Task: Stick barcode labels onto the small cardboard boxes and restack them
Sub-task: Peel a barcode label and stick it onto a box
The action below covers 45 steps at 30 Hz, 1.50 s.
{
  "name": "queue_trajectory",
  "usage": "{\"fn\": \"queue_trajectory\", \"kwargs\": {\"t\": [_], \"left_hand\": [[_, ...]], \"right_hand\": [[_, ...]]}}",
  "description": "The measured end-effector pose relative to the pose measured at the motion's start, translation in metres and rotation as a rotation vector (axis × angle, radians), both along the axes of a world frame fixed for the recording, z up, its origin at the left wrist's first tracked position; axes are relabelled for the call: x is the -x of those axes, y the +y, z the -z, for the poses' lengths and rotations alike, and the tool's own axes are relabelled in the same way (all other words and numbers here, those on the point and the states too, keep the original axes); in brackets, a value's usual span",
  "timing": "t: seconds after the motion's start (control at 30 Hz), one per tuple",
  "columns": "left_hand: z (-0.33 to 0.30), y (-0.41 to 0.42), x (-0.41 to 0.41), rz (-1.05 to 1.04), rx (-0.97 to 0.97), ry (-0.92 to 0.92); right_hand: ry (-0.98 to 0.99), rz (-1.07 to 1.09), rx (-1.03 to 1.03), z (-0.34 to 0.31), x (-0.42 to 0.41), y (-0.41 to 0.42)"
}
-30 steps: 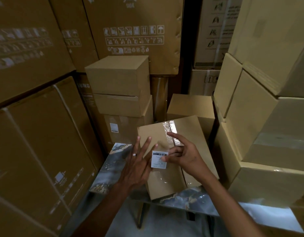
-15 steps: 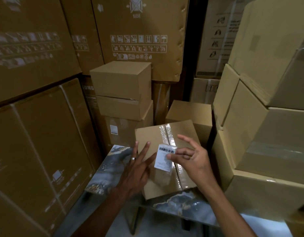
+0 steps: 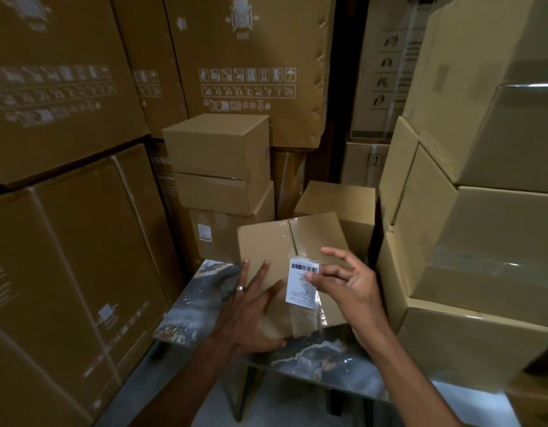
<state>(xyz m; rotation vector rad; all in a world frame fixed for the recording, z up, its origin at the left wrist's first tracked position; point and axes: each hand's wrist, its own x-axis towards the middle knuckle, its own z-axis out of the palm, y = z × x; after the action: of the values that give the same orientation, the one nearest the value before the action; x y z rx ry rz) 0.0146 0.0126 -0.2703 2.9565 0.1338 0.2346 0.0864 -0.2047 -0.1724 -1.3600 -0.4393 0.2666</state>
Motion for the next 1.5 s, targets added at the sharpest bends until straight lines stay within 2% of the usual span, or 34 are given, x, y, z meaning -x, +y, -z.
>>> {"fn": "queue_trajectory", "kwargs": {"t": [0.1,0.17,0.27,0.4,0.53,0.67,0.77,0.83,1.0,1.17,1.5], "left_hand": [[-0.003,0.012,0.0,0.03,0.002,0.037],[0.002,0.03,0.003,0.078,0.135,-0.022],[0.005,0.058,0.001,0.128,0.236,-0.155],[-0.012,0.062,-0.012,0.085,0.253,-0.058],[-0.013,0.073,-0.025,0.046,0.477,-0.029],[-0.016,0.07,-0.037,0.034,0.546,-0.087],[-0.005,0.067,-0.032,0.038,0.503,-0.159],[0.009,0.058,-0.028,0.03,0.395,-0.214],[0.02,0.009,-0.033,0.054,0.265,-0.278],[0.012,-0.025,-0.045,0.068,0.354,-0.332],[0.008,-0.081,-0.076,0.078,0.34,-0.394]], "right_hand": [[-0.001,0.031,-0.005,0.001,0.002,-0.007],[0.001,0.041,-0.016,0.002,0.002,-0.01],[-0.01,0.068,-0.016,0.004,0.0,-0.013],[-0.015,0.087,-0.027,0.001,-0.003,-0.01],[-0.016,0.107,-0.025,-0.007,-0.007,-0.004],[-0.02,0.12,-0.012,-0.009,-0.011,0.0],[-0.016,0.145,-0.003,-0.007,-0.01,0.001],[-0.018,0.157,0.01,-0.006,-0.009,0.001],[0.001,0.19,0.049,0.0,-0.002,-0.003],[0.008,0.264,0.08,0.005,0.005,-0.016],[0.025,0.295,0.08,0.009,-0.01,-0.068]]}}
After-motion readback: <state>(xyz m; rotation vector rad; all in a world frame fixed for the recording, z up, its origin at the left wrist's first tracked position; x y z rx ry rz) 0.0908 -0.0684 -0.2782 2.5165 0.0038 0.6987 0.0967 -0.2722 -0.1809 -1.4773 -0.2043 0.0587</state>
